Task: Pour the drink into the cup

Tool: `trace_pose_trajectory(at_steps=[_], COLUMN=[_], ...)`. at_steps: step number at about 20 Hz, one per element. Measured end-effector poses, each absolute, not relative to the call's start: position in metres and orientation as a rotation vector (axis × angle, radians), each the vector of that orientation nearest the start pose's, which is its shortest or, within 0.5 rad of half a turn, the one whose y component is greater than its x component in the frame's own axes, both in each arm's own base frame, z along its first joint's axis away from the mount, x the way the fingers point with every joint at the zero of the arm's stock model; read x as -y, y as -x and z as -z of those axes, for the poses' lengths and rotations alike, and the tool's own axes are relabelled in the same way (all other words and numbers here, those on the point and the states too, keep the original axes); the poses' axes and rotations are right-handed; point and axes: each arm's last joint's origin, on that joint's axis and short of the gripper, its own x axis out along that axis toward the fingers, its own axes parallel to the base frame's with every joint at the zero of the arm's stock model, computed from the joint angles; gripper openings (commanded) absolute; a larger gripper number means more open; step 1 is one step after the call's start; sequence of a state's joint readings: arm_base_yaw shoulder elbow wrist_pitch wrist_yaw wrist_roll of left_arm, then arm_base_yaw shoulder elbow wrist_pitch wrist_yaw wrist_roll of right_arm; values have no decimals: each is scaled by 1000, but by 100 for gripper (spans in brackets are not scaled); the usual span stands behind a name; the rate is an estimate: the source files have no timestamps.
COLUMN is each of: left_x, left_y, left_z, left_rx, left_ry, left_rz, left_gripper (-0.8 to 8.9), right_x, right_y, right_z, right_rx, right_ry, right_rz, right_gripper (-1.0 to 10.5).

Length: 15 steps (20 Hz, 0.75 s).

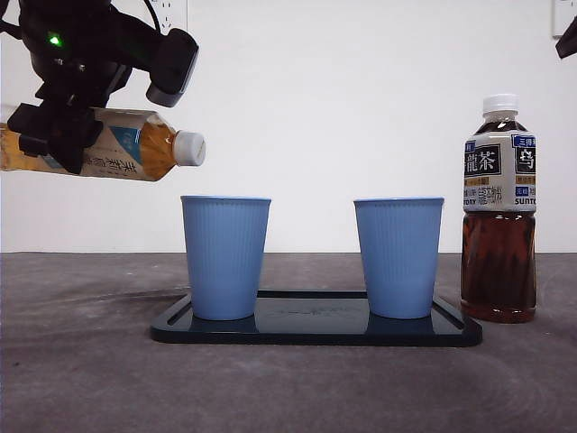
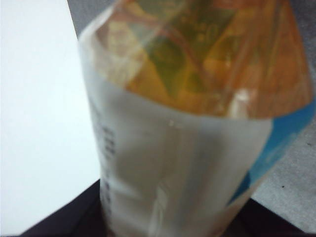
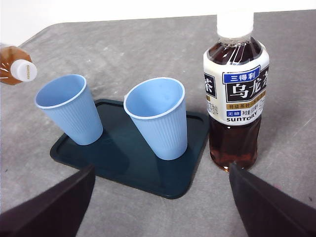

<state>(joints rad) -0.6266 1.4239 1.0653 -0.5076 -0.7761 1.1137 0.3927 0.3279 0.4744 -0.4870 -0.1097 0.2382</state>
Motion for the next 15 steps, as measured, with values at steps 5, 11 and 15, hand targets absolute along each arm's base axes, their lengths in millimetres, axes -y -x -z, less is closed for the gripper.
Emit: trace_pose_trajectory(at_steps=[5, 11, 15], left_x=[153, 143, 113], left_y=[-246, -235, -223], left_z=[-268, -291, -322], left_rx=[-704, -613, -546], left_ry=[-1590, -1056, -549], left_rz=[242, 283, 331], left_gripper=[173, 173, 173], right_x=[-39, -39, -39], right_y=[-86, -86, -86], right_z=[-251, -251, -250], right_rx=[-397, -400, -407], right_ry=[-180, -179, -178], right_rz=[-455, -454, -450], right_gripper=[431, 431, 431])
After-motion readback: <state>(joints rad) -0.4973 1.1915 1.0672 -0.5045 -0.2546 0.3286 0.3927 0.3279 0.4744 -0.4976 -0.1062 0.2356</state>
